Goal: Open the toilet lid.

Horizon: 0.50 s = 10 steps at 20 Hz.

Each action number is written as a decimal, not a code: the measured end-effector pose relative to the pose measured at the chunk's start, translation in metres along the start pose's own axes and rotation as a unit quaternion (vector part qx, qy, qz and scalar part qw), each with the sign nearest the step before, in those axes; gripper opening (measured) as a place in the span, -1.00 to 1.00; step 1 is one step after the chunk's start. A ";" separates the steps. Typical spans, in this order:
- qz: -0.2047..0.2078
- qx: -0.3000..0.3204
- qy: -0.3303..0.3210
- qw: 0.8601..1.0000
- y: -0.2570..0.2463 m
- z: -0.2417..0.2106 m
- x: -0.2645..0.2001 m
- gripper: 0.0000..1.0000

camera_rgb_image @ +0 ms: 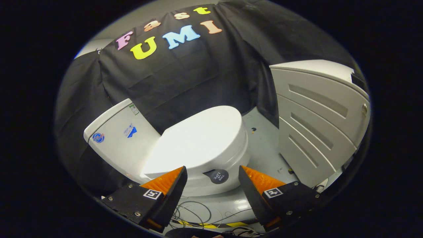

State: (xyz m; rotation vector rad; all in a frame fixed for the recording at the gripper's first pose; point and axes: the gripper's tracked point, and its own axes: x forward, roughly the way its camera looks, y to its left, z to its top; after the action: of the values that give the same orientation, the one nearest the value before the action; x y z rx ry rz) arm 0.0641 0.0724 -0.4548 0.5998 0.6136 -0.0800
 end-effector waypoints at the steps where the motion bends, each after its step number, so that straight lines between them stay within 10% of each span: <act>1: 0.004 0.024 0.001 1.000 -0.002 -0.003 0.005 0.93; 10: 0.015 0.212 -0.033 0.977 -0.017 -0.012 0.045 0.89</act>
State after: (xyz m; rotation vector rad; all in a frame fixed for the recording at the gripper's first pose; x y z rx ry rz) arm 0.0904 0.0692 -0.4966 1.0159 0.5244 -0.2064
